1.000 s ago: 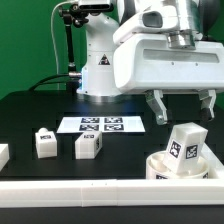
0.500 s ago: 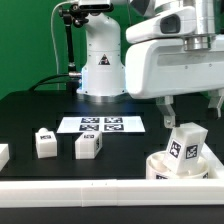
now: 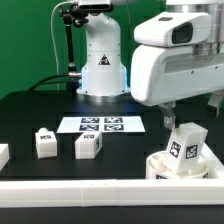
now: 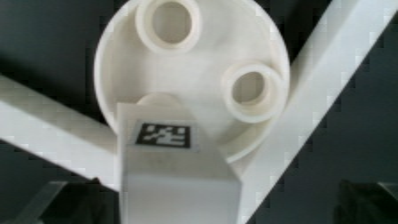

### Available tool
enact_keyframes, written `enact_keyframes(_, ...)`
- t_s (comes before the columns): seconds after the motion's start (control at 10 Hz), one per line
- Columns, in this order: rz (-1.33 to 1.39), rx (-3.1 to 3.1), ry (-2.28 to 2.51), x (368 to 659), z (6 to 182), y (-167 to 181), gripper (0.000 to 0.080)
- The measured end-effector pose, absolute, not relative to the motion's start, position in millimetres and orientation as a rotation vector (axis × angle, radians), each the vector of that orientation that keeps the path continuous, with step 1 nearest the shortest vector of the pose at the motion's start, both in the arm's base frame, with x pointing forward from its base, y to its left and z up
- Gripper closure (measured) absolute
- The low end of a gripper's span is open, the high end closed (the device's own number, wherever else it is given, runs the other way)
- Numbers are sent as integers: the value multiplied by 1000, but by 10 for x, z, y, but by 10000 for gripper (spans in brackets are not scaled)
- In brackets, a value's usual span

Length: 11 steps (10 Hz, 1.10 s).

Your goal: Assemble stool

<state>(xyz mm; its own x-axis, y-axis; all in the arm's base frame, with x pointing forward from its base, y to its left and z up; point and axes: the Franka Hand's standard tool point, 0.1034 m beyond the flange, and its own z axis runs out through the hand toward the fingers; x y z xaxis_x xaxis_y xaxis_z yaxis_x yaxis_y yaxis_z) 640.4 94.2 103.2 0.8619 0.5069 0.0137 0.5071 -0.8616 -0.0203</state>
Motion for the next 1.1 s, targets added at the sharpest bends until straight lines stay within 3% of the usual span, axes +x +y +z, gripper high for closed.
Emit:
enact_keyframes(0.6,-87,-2952,-1098,6471,1024,940,150)
enact_keyframes(1.1,-83,-2508,-2027,6512,1012,915,150)
